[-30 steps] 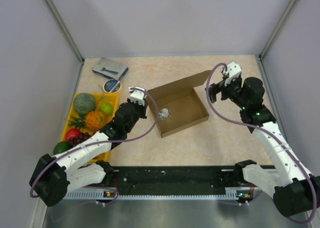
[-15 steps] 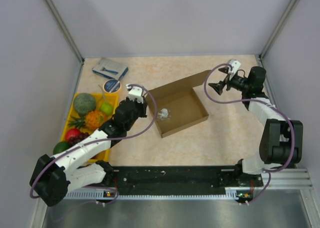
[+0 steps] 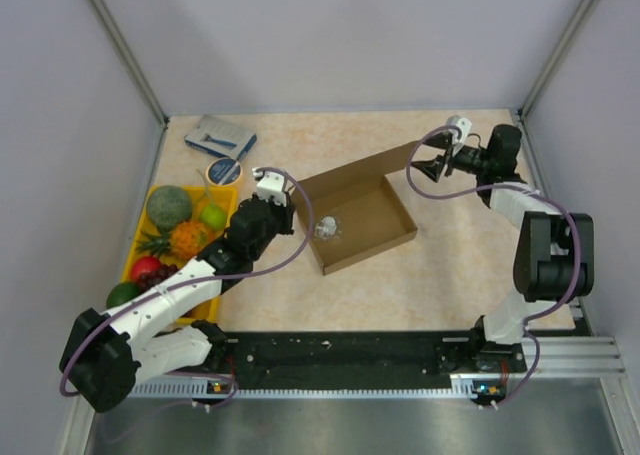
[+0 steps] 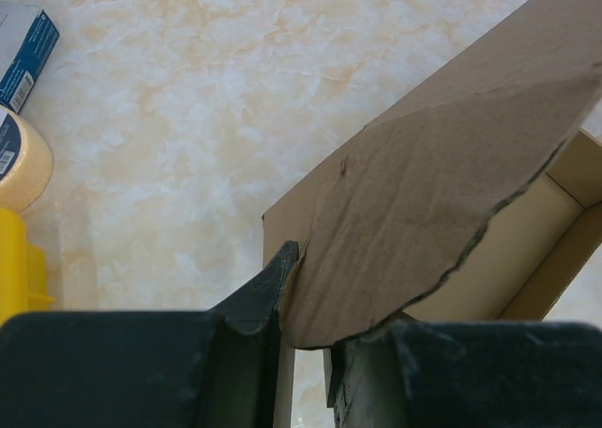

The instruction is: Fold the paper box

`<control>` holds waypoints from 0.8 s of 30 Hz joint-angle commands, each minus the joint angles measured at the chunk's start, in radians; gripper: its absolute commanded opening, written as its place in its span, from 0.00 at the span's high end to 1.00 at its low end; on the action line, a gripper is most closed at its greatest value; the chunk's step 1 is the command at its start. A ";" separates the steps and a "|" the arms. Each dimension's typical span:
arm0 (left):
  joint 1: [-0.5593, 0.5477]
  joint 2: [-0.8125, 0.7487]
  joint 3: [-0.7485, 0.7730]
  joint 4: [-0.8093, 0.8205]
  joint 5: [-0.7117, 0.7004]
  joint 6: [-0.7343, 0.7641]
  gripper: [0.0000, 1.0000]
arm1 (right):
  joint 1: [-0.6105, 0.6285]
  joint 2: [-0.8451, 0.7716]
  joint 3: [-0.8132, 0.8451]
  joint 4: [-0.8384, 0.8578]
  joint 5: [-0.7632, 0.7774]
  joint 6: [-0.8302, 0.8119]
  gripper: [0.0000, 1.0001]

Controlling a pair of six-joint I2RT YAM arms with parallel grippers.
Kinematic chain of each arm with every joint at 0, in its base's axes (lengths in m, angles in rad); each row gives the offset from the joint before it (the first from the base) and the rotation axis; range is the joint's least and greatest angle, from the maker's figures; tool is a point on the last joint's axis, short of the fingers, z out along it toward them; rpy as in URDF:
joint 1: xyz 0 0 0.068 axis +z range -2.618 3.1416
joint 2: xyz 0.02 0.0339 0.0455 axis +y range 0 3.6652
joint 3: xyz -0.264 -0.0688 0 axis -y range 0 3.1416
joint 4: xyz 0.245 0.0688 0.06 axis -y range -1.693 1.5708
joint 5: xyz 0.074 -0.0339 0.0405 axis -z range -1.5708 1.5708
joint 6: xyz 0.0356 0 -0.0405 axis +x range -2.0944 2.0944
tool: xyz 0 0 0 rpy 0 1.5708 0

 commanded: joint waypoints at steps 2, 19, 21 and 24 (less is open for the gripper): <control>0.008 0.009 0.020 0.002 0.023 -0.026 0.82 | 0.043 0.032 0.027 0.108 -0.058 0.041 0.39; 0.016 0.098 0.087 -0.021 0.044 -0.131 0.80 | 0.162 -0.183 -0.286 0.361 0.278 0.349 0.78; 0.016 0.109 0.092 -0.020 0.044 -0.135 0.81 | 0.184 -0.250 -0.311 0.308 0.367 0.366 0.79; 0.016 0.114 0.099 -0.020 0.052 -0.138 0.81 | 0.236 -0.338 -0.335 0.176 0.526 0.388 0.84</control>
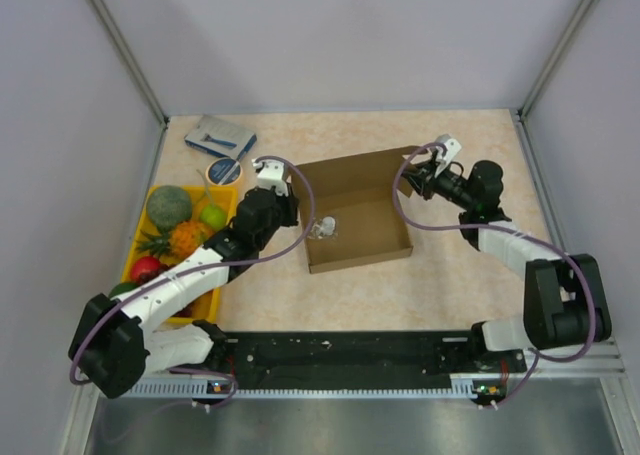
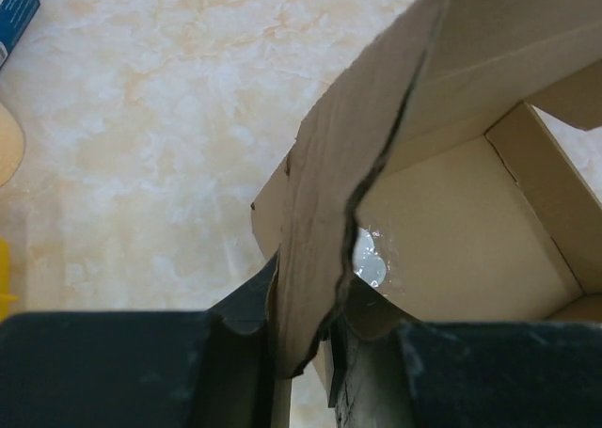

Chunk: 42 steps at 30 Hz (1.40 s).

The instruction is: Fold the paper box

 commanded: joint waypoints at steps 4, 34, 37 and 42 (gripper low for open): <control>-0.002 0.027 0.038 -0.005 0.054 -0.050 0.83 | 0.136 -0.190 -0.032 -0.183 0.306 0.050 0.88; 0.000 0.109 0.043 0.022 0.072 -0.030 0.62 | 0.237 -0.234 -0.150 -0.211 0.676 0.066 0.60; 0.000 0.131 0.053 0.028 0.066 -0.024 0.65 | 0.237 -0.236 -0.153 -0.216 0.698 0.055 0.62; 0.004 0.140 0.055 0.042 0.041 -0.004 0.62 | 0.237 -0.236 -0.155 -0.216 0.724 0.041 0.65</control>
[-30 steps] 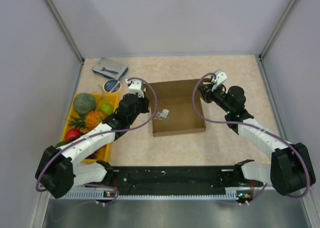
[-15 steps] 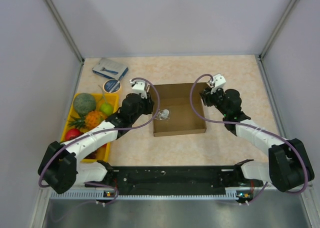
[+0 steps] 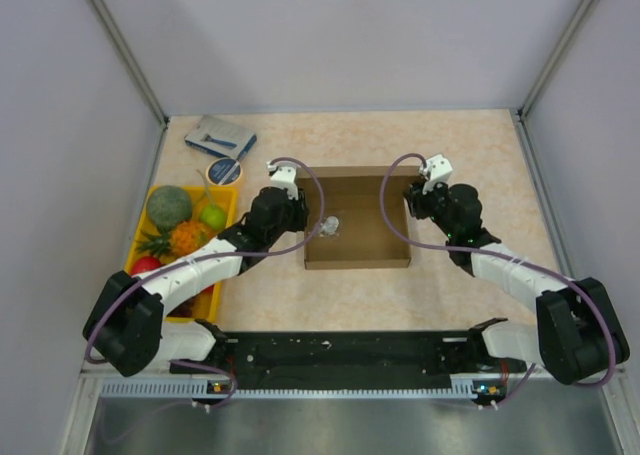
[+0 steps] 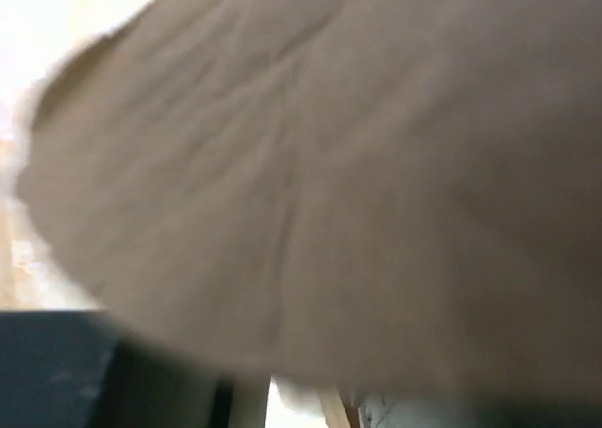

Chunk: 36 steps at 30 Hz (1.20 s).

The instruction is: Fold the paper box

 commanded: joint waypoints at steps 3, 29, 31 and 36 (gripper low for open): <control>0.011 -0.001 0.035 0.056 -0.012 0.037 0.59 | 0.012 -0.029 0.005 0.020 0.012 -0.006 0.66; 0.311 -0.128 -0.196 0.416 0.574 0.212 0.19 | -0.070 -0.052 0.057 -0.004 -0.248 0.101 0.53; 0.311 -0.117 -0.168 0.394 0.554 0.233 0.21 | -0.077 -0.055 0.056 -0.006 -0.255 0.106 0.53; 0.345 -0.071 -0.119 0.344 0.540 0.257 0.31 | -0.084 -0.064 0.054 -0.009 -0.259 0.107 0.53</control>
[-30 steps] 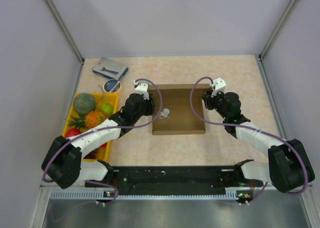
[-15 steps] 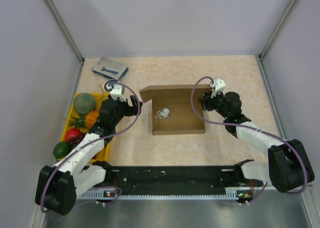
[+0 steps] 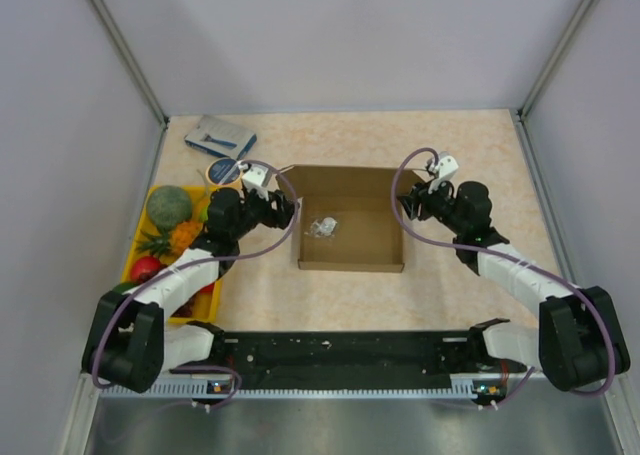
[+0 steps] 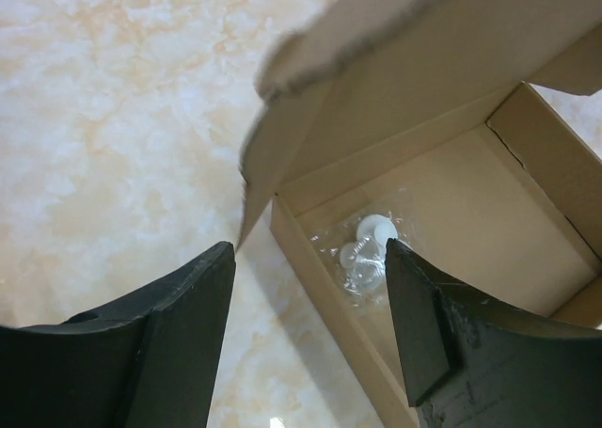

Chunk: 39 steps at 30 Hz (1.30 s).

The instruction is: Fold the paper box

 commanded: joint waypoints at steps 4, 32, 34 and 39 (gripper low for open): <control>0.063 -0.026 0.035 0.019 0.044 -0.035 0.32 | -0.013 -0.029 0.044 0.024 -0.034 0.014 0.54; 0.155 0.152 0.153 0.108 0.323 -0.079 0.60 | -0.017 -0.078 0.045 -0.043 -0.022 0.034 0.47; 0.144 0.133 0.139 0.087 0.294 -0.072 0.58 | -0.019 -0.090 0.059 -0.084 0.021 0.025 0.46; 0.132 0.118 0.131 0.076 0.292 -0.086 0.62 | -0.026 -0.133 0.044 -0.119 0.034 -0.001 0.48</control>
